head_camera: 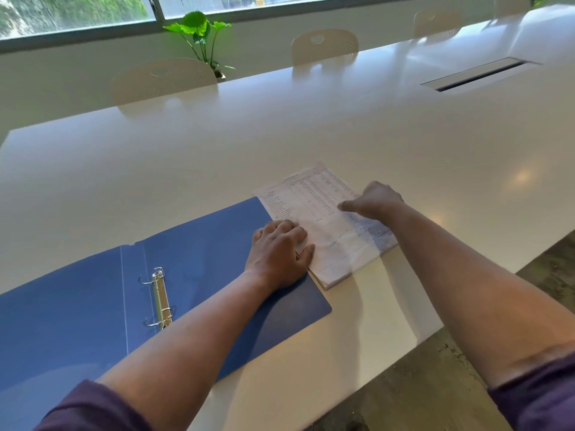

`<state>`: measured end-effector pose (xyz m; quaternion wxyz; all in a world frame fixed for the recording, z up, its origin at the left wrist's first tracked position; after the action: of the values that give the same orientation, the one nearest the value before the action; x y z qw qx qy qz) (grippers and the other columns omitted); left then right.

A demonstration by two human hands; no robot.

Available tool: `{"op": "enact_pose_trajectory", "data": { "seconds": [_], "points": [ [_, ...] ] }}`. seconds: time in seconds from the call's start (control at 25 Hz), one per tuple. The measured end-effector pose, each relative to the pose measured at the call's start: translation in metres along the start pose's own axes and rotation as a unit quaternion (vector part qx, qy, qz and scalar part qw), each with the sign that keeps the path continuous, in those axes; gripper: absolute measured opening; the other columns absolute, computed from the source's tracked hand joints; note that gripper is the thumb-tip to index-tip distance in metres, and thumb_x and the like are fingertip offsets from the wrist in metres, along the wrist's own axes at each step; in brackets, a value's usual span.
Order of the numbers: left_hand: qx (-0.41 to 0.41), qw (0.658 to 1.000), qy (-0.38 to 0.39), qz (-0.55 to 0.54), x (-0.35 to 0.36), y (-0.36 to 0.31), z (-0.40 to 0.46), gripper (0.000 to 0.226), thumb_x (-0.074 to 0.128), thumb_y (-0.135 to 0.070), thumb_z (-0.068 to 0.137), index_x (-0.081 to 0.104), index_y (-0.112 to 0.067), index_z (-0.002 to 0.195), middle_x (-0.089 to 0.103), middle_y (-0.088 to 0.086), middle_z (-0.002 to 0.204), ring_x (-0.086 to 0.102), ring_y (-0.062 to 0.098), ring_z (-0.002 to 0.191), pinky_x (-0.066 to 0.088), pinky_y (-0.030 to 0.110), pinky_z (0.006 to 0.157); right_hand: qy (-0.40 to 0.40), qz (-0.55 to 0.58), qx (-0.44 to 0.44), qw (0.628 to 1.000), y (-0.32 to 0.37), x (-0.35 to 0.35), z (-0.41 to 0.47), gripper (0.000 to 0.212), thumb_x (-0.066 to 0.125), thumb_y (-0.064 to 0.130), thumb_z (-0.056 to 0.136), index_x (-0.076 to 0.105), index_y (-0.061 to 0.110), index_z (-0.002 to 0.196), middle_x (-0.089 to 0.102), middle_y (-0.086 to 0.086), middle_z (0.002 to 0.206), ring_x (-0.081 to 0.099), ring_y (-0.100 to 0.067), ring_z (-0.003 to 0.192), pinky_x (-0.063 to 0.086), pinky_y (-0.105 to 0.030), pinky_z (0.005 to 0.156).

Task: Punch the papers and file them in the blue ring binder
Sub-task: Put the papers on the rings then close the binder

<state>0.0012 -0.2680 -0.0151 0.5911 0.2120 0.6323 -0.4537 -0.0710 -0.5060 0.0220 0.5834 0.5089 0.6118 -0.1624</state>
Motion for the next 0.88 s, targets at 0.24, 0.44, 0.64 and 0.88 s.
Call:
{"op": "enact_pose_trajectory", "data": {
  "seconds": [0.24, 0.44, 0.64, 0.88],
  "points": [
    [-0.001, 1.0, -0.001, -0.006, 0.001, -0.001, 0.001, 0.044, 0.049, -0.054, 0.097, 0.065, -0.024, 0.125, 0.055, -0.003, 0.144, 0.039, 0.025, 0.139, 0.03, 0.048, 0.113, 0.005, 0.032, 0.009, 0.999, 0.0, -0.006, -0.005, 0.058, 0.08, 0.053, 0.076, 0.061, 0.012, 0.112, 0.06, -0.014, 0.122, 0.055, -0.036, 0.116, 0.051, -0.043, 0.099],
    [0.0, 1.0, -0.002, -0.007, 0.002, 0.001, 0.0, 0.042, 0.05, -0.053, 0.097, 0.065, -0.025, 0.125, 0.054, -0.003, 0.145, 0.04, 0.025, 0.139, 0.03, 0.048, 0.113, 0.05, 0.097, -0.007, 0.994, 0.003, -0.013, -0.008, 0.036, 0.086, 0.034, 0.074, 0.065, 0.008, 0.088, 0.071, -0.01, 0.094, 0.071, -0.03, 0.087, 0.062, -0.043, 0.083],
    [0.004, 1.0, -0.005, -0.006, 0.001, 0.001, 0.001, 0.042, 0.05, -0.054, 0.097, 0.065, -0.025, 0.124, 0.055, -0.003, 0.144, 0.042, 0.025, 0.137, 0.031, 0.048, 0.112, 0.066, 0.133, 0.015, 0.989, 0.003, -0.02, -0.012, 0.034, 0.082, 0.027, 0.084, 0.065, 0.004, 0.103, 0.065, -0.008, 0.09, 0.062, -0.022, 0.073, 0.047, -0.028, 0.059],
    [-0.002, 1.0, -0.006, -0.014, 0.003, 0.003, 0.002, 0.044, 0.05, -0.055, 0.096, 0.064, -0.027, 0.126, 0.052, -0.003, 0.148, 0.04, 0.026, 0.139, 0.031, 0.05, 0.113, 0.053, 0.15, -0.016, 0.987, 0.003, -0.028, -0.02, 0.023, 0.057, 0.003, 0.093, 0.074, 0.003, 0.109, 0.074, -0.016, 0.109, 0.072, -0.031, 0.095, 0.063, -0.039, 0.079]
  ]
}}
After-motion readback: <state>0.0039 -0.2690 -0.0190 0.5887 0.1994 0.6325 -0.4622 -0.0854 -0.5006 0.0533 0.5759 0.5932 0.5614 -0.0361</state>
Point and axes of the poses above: each hand's wrist, its own z-axis towards the middle knuckle, its own x-axis out of the palm, y = z × x, the point moved 1 cm from there along z, towards the middle knuckle
